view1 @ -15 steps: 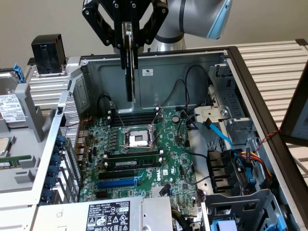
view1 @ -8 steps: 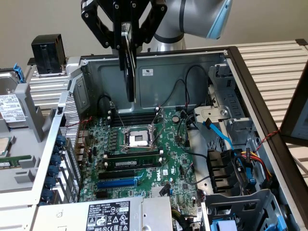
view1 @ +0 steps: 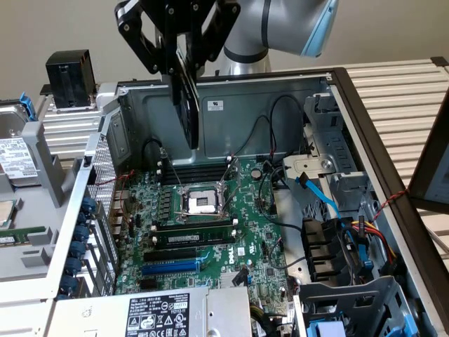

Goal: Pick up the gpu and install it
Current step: 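Insert the gpu into the slot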

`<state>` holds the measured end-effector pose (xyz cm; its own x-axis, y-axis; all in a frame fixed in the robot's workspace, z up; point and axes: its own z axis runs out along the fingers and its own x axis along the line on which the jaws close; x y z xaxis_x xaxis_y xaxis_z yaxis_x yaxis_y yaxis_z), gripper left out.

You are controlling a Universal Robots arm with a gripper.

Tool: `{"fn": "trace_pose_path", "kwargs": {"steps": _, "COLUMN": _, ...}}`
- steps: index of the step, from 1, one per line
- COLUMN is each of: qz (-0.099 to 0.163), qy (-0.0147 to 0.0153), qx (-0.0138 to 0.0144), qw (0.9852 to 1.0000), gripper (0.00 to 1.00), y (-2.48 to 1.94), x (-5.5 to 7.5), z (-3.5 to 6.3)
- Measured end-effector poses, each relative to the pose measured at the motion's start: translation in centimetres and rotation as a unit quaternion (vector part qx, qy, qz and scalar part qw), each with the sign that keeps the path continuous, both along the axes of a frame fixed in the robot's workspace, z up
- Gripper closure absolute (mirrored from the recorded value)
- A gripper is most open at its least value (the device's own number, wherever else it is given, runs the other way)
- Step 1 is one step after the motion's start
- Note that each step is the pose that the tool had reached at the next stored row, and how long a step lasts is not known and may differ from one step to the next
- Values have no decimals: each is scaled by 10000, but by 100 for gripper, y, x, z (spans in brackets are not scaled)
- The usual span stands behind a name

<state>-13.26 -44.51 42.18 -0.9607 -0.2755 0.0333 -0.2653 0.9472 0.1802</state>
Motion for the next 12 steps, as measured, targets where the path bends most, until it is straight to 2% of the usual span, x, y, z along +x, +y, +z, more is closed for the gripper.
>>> {"fn": "trace_pose_path", "kwargs": {"steps": 3, "qz": 273, "qy": 0, "qx": 0, "qw": 9996, "gripper": 73, "y": 0, "x": 0, "z": -1}}
{"fn": "trace_pose_path", "kwargs": {"steps": 6, "qz": 547, "qy": 0, "qx": 0, "qw": 9985, "gripper": 73, "y": 0, "x": 0, "z": -2}}
{"fn": "trace_pose_path", "kwargs": {"steps": 9, "qz": 819, "qy": 0, "qx": 0, "qw": 9966, "gripper": 73, "y": 0, "x": 0, "z": -4}}
{"fn": "trace_pose_path", "kwargs": {"steps": 12, "qz": 1088, "qy": 0, "qx": 0, "qw": 9941, "gripper": 73, "y": 0, "x": 0, "z": -5}}
